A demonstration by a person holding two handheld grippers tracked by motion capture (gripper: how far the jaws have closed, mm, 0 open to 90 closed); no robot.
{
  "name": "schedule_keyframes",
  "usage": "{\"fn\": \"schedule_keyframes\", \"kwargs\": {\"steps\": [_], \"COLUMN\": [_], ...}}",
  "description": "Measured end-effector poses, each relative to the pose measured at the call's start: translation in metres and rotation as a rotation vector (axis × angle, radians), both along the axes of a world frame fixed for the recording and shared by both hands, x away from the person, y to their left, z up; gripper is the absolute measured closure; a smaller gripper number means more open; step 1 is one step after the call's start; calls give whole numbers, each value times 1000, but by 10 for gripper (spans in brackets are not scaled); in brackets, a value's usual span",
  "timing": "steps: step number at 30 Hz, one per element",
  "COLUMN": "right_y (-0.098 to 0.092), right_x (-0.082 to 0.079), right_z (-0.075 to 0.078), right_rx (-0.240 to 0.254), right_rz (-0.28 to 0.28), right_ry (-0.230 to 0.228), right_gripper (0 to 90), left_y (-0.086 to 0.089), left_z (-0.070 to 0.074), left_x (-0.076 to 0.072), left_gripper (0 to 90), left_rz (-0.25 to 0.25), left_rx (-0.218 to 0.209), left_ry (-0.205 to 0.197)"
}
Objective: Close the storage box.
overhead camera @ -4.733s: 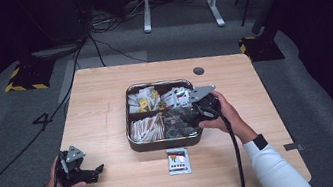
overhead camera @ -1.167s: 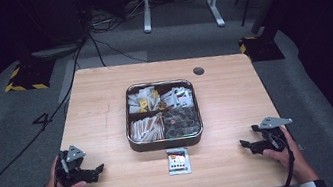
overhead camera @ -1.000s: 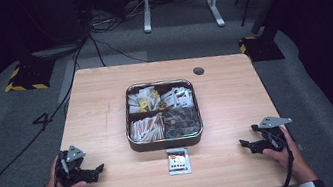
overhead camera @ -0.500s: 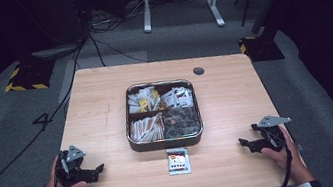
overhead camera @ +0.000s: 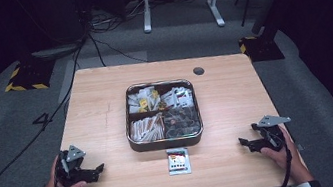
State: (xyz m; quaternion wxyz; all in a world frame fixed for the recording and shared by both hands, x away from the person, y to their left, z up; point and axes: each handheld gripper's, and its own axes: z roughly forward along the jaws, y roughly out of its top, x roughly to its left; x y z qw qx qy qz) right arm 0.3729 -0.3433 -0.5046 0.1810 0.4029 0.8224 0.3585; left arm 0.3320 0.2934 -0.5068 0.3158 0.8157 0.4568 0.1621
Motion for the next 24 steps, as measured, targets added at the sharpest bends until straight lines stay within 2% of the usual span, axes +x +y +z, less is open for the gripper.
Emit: {"fn": "schedule_keyframes", "kwargs": {"steps": [24], "right_y": [0], "right_x": [0], "right_z": [0], "right_rx": [-1], "right_rz": [1], "right_ry": [1], "right_gripper": [155], "left_y": [-1], "left_z": [0], "left_x": [1], "left_gripper": [1], "left_rz": [9], "left_rx": [-3], "left_ry": [-2]}}
